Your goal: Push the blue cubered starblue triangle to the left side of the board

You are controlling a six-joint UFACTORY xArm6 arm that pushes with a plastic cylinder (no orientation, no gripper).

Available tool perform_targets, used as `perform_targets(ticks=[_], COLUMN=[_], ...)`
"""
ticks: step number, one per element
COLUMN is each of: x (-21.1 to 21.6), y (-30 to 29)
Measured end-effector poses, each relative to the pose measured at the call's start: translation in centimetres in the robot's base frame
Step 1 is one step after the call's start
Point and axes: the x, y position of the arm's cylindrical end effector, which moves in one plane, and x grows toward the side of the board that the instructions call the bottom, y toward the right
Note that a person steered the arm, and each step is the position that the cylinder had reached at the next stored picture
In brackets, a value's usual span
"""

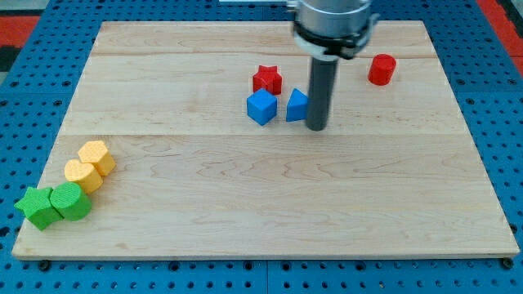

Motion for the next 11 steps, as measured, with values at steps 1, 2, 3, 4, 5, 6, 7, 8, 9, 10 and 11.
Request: perform_targets(ticks=[1, 2, 3, 4, 5, 6, 7, 8, 9, 10, 11], x=[-1.8, -2.1, -2.7, -3.2, -5.7, -7.8, -10.7, -13.3, -12.3, -10.6, -12.4], y=[2.8, -2.2, -9.5, -16.3, -23.3, -26.2, -20.6, -23.5, -25.9, -26.8, -29.2])
